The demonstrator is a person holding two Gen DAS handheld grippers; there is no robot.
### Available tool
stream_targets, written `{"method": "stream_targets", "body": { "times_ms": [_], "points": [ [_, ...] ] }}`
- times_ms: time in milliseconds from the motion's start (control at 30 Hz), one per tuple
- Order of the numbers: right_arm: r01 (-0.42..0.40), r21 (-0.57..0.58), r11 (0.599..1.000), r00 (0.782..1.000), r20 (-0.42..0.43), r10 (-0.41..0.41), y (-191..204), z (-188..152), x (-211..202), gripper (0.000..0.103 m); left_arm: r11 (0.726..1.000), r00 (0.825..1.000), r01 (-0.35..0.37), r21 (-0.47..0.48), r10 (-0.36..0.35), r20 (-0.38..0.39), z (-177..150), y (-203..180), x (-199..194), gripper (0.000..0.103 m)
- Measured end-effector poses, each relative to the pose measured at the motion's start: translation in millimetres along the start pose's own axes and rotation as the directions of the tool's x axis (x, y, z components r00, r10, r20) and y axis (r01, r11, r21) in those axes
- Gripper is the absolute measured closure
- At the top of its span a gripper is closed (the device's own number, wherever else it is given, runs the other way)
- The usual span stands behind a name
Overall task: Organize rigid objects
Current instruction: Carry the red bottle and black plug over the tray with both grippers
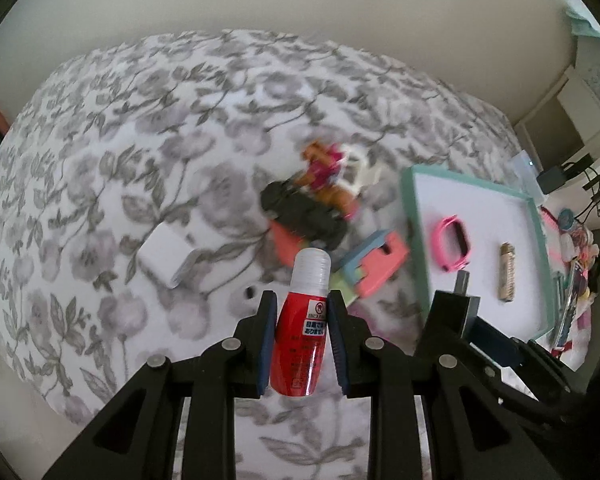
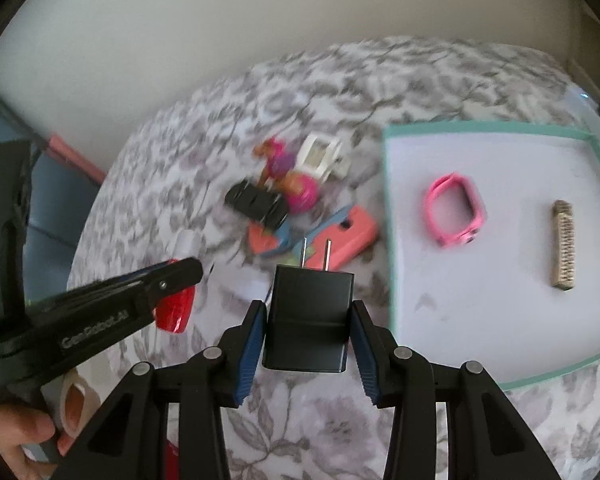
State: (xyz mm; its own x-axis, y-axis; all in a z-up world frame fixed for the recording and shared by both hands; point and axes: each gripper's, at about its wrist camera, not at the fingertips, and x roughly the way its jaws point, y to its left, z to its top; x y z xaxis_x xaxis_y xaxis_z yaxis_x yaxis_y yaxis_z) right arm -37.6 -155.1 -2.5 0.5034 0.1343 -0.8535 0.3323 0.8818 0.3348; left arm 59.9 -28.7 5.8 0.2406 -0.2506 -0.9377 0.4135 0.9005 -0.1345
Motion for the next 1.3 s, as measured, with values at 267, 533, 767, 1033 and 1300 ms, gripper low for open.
{"method": "stream_targets", "body": {
  "times_ms": [267, 533, 767, 1033, 1300],
  "points": [
    [0.200, 0.117, 0.973, 0.978, 0.036, -0.205, -50.6, 8.8, -15.0, 0.058, 0.998, 0.999, 0.046, 0.045, -0.045, -0.019, -2.0, -59.9, 7.5, 0.076],
    [0.268, 0.271, 0.924, 0.962, -0.028, -0.271, -111.9, 2.2, -13.5, 0.058, 0.992, 0.994, 0.092, 0.090, -0.086, -0.070, -13.4, -113.9, 33.7, 0.076],
    [0.331, 0.363, 0.871, 0.936, -0.008, -0.353, -145.9, -1.4, -33.1, 0.058, 0.985, 0.993, 0.098, 0.142, -0.088, -0.073, -19.3, -140.6, 48.0, 0.076],
    [0.421, 0.413, 0.808, 0.887, -0.002, -0.461, -173.8, -0.9, -48.3, 0.058, 0.981, 0.990, 0.120, 0.152, -0.106, -0.098, -29.3, -145.9, 67.4, 0.076],
    [0.453, 0.420, 0.786, 0.878, -0.061, -0.474, -187.2, -6.3, -37.2, 0.058, 0.977, 0.982, 0.156, 0.147, -0.137, -0.128, -35.7, -144.7, 75.3, 0.076]
  ]
}}
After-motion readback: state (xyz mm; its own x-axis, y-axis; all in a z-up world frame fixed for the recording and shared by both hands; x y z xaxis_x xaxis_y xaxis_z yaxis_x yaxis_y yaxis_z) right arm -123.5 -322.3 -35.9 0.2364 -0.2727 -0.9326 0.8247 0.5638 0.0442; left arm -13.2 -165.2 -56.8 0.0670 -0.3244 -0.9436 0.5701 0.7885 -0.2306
